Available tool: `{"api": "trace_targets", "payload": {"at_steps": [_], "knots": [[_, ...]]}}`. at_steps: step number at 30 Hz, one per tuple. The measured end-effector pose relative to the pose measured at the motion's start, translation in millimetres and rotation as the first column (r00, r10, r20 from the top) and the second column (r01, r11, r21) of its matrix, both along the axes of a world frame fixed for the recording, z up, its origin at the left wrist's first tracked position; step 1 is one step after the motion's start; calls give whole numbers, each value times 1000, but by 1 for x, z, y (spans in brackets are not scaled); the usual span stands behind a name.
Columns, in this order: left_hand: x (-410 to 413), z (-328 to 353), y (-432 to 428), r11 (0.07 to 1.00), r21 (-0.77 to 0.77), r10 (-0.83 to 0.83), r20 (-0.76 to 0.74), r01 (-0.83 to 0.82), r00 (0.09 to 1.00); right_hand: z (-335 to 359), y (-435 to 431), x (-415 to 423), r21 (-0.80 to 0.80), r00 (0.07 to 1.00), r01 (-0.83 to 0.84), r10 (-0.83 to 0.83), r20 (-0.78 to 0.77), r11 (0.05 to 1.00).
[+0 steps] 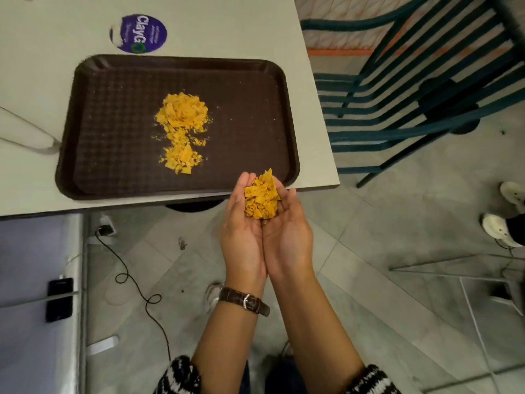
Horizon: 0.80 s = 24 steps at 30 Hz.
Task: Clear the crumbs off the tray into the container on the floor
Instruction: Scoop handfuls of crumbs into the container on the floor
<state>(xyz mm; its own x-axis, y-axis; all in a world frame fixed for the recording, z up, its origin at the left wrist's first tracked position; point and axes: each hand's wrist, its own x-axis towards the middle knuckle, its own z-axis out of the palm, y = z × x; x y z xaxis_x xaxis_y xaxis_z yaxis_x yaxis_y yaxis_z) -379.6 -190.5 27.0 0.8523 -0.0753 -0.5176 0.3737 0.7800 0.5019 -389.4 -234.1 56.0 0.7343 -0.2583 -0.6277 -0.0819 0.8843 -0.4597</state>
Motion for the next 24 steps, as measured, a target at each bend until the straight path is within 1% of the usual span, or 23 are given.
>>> {"api": "trace_targets", "payload": {"at_steps": [2, 3, 5, 7, 9, 13, 15, 16, 18, 20, 21, 24], "knots": [[-24, -17, -12, 999, -24, -27, -21, 26, 999, -16, -11, -24, -20, 1000, 7, -8, -23, 1000], [-35, -27, -16, 999, -6, -38, -35, 38, 999, -27, -16, -34, -24, 999, 13, -14, -33, 1000], [-51, -52, -25, 999, 13, -45, -71, 46, 996, -53, -25, -51, -11, 998, 28, -29, -60, 1000], [-61, -86, -35, 998, -8, -65, -123, 65, 990, -87, -33, -61, 11, 994, 41, -40, -99, 999], [-65, -130, -44, 995, -36, -94, -180, 89, 979, -129, -42, -64, 12, 988, 57, -55, -147, 998], [-56, -220, -62, 984, 64, -137, -307, 164, 942, -223, -60, -57, 22, 964, 86, -78, -255, 996], [-46, -258, -71, 978, 87, -143, -387, 191, 911, -270, -68, -50, 22, 950, 86, -75, -303, 996], [-41, -277, -74, 976, 74, -158, -419, 207, 894, -292, -72, -45, 24, 943, 83, -70, -325, 996], [-32, -314, -78, 957, 81, -208, -472, 278, 857, -334, -81, -38, 35, 928, 24, -9, -372, 999], [-25, -344, -77, 910, 86, -306, -520, 405, 797, -369, -92, -33, 52, 905, -97, 110, -412, 994], [-21, -356, -76, 892, 86, -335, -532, 444, 777, -384, -97, -32, 58, 890, -141, 152, -430, 988], [-11, -380, -72, 893, 105, -320, -535, 437, 782, -414, -113, -31, 2, 849, -187, 163, -502, 982]]}}
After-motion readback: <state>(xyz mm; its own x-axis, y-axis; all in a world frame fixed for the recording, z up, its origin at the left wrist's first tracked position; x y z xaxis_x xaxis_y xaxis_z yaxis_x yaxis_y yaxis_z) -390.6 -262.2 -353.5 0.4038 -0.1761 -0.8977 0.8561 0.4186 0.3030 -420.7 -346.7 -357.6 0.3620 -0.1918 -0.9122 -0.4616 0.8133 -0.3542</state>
